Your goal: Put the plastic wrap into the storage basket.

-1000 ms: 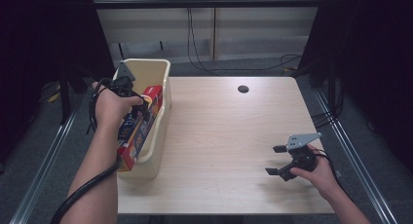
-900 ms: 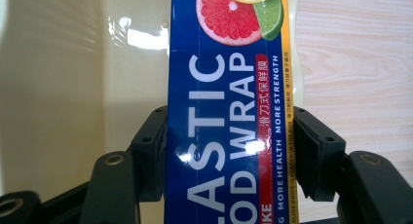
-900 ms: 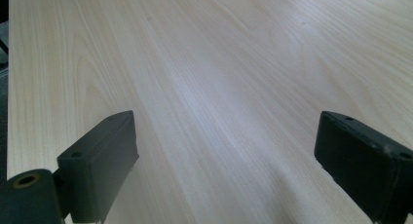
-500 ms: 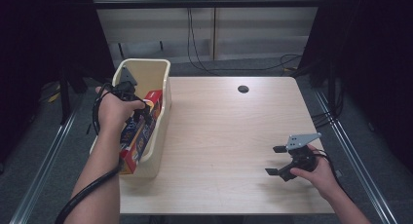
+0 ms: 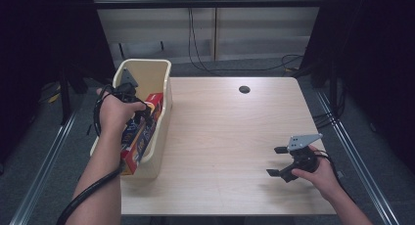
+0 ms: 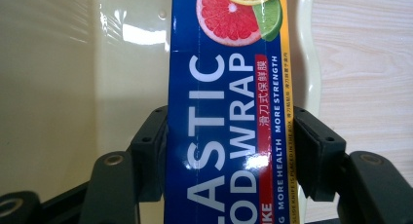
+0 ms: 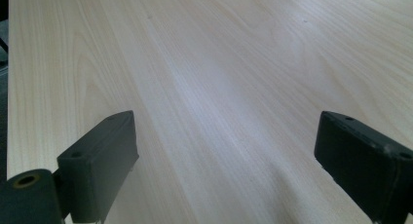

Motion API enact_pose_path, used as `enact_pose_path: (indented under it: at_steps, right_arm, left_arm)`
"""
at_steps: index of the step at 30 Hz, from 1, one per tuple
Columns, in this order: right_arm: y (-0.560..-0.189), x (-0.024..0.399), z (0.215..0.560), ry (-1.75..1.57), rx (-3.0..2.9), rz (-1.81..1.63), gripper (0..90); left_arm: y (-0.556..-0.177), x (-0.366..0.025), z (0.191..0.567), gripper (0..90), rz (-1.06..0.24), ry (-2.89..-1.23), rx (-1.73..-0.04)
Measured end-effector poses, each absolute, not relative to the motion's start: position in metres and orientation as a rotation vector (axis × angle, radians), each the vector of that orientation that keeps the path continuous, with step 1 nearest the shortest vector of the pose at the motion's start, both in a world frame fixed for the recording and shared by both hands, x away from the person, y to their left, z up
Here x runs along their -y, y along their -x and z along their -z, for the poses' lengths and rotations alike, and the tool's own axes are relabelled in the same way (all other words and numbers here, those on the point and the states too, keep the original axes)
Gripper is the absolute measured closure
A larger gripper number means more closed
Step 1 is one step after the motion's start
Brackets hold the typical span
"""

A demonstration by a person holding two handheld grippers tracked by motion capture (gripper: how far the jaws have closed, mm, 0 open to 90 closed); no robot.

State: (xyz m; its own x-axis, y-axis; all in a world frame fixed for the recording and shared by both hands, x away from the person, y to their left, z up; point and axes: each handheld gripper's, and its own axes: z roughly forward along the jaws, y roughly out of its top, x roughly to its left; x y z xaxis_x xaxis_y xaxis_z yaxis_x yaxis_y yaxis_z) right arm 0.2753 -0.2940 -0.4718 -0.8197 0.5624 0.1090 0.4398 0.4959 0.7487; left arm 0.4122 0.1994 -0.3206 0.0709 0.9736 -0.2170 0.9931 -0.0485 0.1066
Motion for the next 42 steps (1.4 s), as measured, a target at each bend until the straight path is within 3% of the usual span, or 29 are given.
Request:
enact_pose_path:
  at_steps: [42]
  right_arm:
    - [-0.275,0.292,0.473,-0.863,-2.595,-1.222,8.2]
  left_arm:
    - [-0.413,-0.201,0.336,39.4,0.131,-2.142,-2.03]
